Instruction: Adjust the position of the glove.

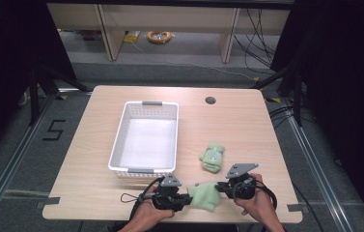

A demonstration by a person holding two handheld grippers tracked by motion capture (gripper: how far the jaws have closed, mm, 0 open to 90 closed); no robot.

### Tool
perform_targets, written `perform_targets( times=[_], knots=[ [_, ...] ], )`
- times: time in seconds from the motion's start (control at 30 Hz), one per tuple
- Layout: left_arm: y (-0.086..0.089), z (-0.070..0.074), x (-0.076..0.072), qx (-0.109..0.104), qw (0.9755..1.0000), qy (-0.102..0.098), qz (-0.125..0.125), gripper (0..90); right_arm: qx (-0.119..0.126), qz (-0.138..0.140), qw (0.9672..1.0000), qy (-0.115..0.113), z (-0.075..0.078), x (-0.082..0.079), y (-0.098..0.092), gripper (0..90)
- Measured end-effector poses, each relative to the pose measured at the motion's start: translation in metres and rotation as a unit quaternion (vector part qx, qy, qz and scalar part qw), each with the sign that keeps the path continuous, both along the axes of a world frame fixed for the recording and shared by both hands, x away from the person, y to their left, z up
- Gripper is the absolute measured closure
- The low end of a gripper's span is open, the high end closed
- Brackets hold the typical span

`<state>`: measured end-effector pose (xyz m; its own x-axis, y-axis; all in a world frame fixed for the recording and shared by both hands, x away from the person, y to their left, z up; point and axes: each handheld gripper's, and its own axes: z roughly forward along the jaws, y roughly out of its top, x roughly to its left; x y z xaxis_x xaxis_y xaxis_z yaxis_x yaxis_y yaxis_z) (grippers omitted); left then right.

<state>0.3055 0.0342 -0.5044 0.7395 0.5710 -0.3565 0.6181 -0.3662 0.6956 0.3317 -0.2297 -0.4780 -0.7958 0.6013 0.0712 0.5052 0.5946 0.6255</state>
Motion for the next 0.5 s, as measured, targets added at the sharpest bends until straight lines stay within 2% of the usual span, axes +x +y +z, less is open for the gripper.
perform_targets(
  times=[0.03, 0.07, 0.1, 0.13, 0.17, 0.2, 0.23, 0.27, 0.3, 0.33, 0.4, 0.43, 0.5],
  knots=[
    [0.001, -0.002, 0.001, 0.005, 1.0000, 0.001, -0.001, 81.5, -0.005, -0.003, 1.0000, 0.004, -0.001, 0.000, 0.001, 84.4],
    [0.001, -0.004, 0.001, 0.007, 1.0000, 0.003, 0.002, 81.2, -0.006, 0.000, 1.0000, -0.007, -0.004, 0.003, 0.001, 84.3],
    [0.001, -0.005, 0.000, 0.009, 0.9999, 0.007, 0.011, 80.0, -0.014, 0.004, 0.9999, -0.004, -0.006, 0.005, 0.002, 84.2],
    [0.001, -0.007, 0.002, 0.012, 0.9999, 0.006, 0.003, 80.0, -0.014, 0.004, 0.9999, -0.004, -0.006, 0.005, 0.002, 84.2],
    [0.001, -0.008, 0.001, 0.014, 0.9999, 0.005, 0.006, 79.1, -0.012, -0.004, 0.9999, -0.002, -0.009, 0.005, 0.003, 84.0],
    [0.001, -0.007, 0.002, 0.016, 0.9999, 0.004, 0.004, 78.3, -0.018, -0.008, 0.9998, -0.001, -0.011, 0.004, 0.004, 83.7],
    [0.001, -0.007, 0.002, 0.015, 0.9999, 0.002, 0.003, 77.0, -0.028, -0.010, 0.9995, 0.010, -0.011, 0.004, 0.003, 83.3],
    [0.002, -0.006, 0.002, 0.013, 0.9999, 0.005, 0.003, 75.2, -0.021, -0.007, 0.9997, 0.008, -0.013, 0.005, 0.004, 82.4],
    [0.003, -0.006, 0.002, 0.012, 0.9999, 0.002, 0.005, 72.8, -0.017, -0.010, 0.9998, 0.008, -0.013, 0.005, 0.004, 80.6],
    [0.004, -0.004, 0.002, 0.012, 0.9999, 0.003, 0.009, 71.0, -0.021, 0.000, 0.9998, 0.005, -0.012, 0.007, 0.002, 78.9],
    [0.006, -0.002, 0.002, 0.007, 0.9999, 0.006, 0.010, 66.9, -0.018, -0.003, 0.9998, 0.004, -0.010, 0.007, 0.000, 71.1],
    [0.008, -0.001, 0.002, 0.007, 0.9999, 0.003, 0.014, 65.0, -0.013, -0.016, 0.9998, 0.000, -0.010, 0.007, 0.000, 67.9],
    [0.011, 0.002, 0.002, 0.006, 0.9998, 0.002, 0.019, 59.3, -0.008, -0.021, 0.9997, -0.006, -0.003, 0.008, -0.006, 62.6]
  ],
)
